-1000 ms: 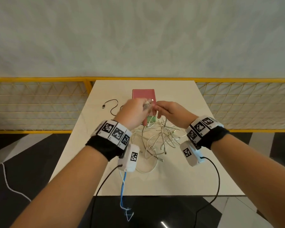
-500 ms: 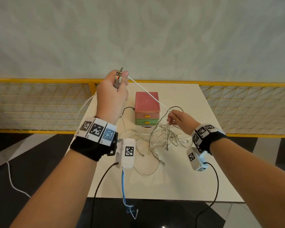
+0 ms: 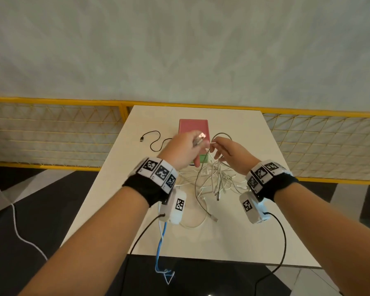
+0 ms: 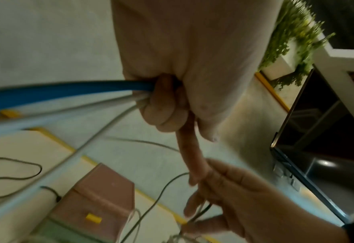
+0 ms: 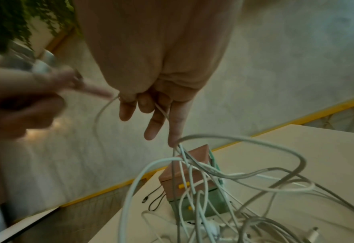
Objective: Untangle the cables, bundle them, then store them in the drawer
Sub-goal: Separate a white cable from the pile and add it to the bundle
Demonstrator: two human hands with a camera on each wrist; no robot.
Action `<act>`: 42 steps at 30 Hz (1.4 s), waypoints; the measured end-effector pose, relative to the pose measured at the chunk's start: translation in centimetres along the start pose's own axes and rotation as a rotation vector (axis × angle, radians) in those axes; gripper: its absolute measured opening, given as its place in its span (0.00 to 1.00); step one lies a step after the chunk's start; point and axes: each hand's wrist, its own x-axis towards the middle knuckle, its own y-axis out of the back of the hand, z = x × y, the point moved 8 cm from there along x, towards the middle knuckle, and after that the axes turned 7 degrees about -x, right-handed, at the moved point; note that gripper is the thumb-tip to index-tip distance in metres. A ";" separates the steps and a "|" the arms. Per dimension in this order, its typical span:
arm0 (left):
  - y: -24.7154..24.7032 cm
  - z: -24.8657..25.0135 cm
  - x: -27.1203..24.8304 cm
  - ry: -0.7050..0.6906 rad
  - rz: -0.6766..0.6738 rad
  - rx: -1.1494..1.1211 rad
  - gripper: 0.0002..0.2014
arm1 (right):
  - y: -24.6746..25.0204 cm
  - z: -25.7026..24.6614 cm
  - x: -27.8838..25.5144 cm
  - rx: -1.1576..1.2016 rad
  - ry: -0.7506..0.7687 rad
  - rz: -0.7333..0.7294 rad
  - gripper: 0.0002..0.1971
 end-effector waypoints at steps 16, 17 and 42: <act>5.3 1.6 -0.1 -0.102 0.349 -0.203 0.08 | -1.5 4.5 -1.8 -0.017 -0.101 -0.043 0.12; 6.5 1.8 -0.1 -0.119 0.385 -0.208 0.10 | -1.7 5.3 -2.1 -0.036 -0.118 -0.048 0.13; 3.2 0.3 1.0 -0.017 0.240 -0.086 0.14 | -0.4 3.6 0.3 0.009 -0.038 0.008 0.10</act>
